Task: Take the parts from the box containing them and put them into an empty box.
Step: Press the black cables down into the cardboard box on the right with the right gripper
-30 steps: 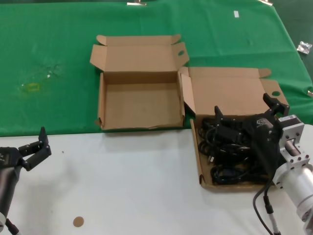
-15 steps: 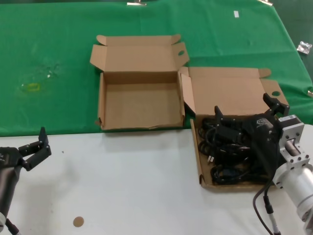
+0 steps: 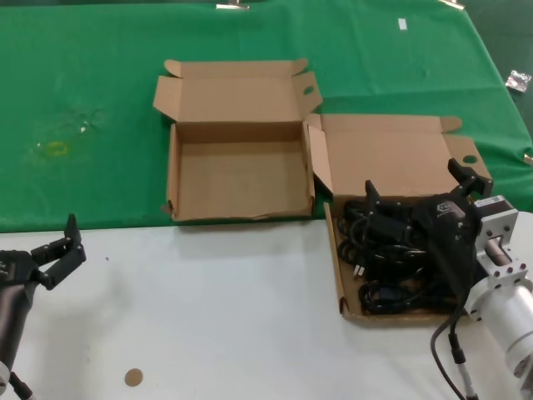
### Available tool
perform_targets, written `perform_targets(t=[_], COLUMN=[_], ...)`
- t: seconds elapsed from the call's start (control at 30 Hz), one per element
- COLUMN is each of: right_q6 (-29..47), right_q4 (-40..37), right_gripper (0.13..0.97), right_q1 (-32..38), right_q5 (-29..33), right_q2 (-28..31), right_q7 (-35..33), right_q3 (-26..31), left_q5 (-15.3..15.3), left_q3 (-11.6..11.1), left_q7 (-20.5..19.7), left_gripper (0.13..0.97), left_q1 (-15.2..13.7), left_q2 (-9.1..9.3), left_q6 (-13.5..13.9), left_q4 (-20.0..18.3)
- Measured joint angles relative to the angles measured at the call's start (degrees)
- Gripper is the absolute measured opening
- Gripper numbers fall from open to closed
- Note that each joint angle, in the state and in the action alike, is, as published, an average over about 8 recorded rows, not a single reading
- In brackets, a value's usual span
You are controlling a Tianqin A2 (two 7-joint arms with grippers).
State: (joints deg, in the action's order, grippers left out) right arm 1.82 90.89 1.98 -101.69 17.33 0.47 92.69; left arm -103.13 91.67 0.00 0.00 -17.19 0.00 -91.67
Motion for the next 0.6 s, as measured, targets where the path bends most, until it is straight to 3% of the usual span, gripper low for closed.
perform_targets(t=[0.2,0.6], right_q6=[0.0,-0.6], right_q4=[-0.1,0.0], right_gripper=[0.966,0.966], right_q1=[0.0,0.3], right_q5=[0.0,-1.1], right_q2=[0.0,2.2], right_q7=[0.0,0.7], right_q3=[-0.1,1.6], left_q5=[0.0,0.0], left_q3=[0.0,0.0], left_q7=[0.0,0.0], left_gripper=[0.896,0.681], left_q1=[0.0,0.0], left_q2=[0.0,0.0], left_q6=[0.0,0.0], left_q4=[0.0,0.0])
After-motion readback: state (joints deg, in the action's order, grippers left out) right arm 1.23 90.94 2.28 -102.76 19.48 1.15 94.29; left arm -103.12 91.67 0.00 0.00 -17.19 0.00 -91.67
